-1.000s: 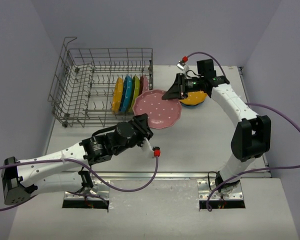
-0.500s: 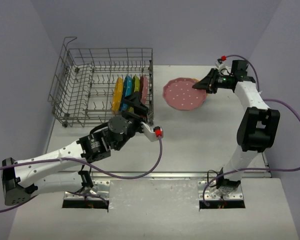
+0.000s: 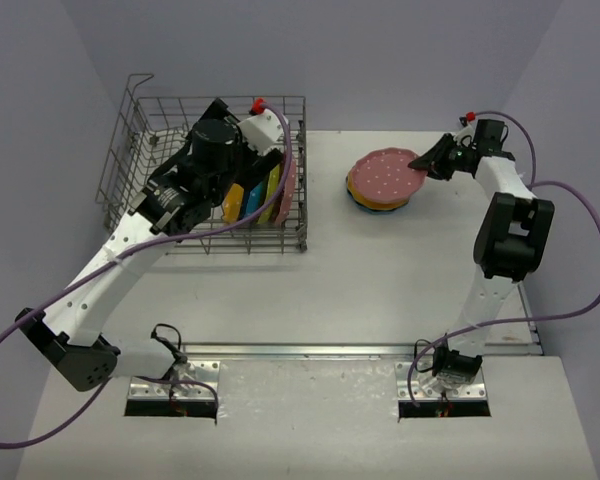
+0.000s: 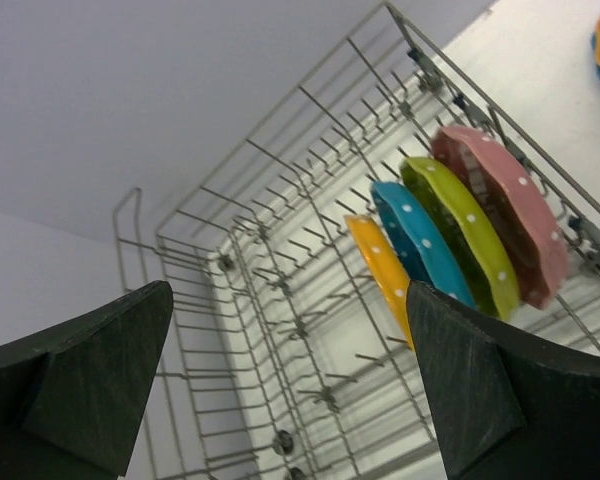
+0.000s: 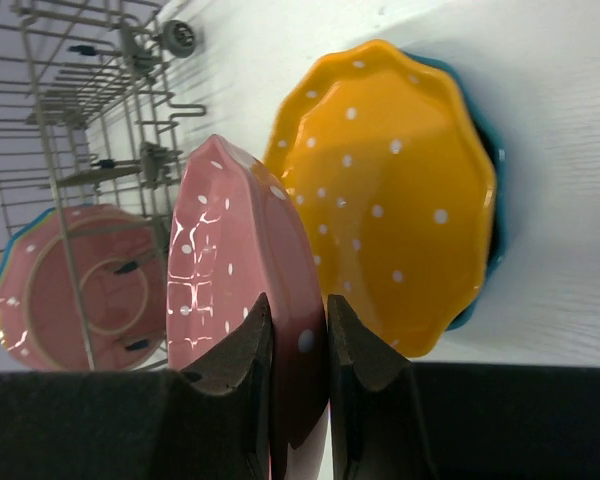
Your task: Unload the plates from the dish rack
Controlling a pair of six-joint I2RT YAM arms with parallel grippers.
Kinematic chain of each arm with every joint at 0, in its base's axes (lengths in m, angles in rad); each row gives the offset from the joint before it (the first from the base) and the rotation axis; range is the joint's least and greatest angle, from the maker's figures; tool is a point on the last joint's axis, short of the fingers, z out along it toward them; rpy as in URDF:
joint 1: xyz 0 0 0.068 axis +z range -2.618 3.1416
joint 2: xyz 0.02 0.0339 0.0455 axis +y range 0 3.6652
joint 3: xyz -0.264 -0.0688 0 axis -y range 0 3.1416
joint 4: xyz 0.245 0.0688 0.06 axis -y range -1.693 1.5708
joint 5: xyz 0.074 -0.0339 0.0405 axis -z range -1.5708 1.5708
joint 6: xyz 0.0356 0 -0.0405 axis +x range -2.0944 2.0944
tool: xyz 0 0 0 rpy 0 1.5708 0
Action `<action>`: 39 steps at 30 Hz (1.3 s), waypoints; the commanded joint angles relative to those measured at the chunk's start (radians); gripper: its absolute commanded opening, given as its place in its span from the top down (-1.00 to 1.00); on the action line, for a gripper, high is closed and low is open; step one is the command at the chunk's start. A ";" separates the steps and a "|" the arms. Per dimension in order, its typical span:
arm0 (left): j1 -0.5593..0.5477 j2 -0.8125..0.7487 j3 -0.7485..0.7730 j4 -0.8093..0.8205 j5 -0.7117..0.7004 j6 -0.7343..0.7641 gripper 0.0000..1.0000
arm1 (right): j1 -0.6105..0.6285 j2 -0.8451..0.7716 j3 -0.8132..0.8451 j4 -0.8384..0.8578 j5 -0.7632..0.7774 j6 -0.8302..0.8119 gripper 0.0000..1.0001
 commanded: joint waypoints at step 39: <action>0.159 -0.128 -0.194 -0.072 0.047 -0.347 -1.00 | 0.188 -0.101 -0.019 0.183 0.600 -0.311 -0.88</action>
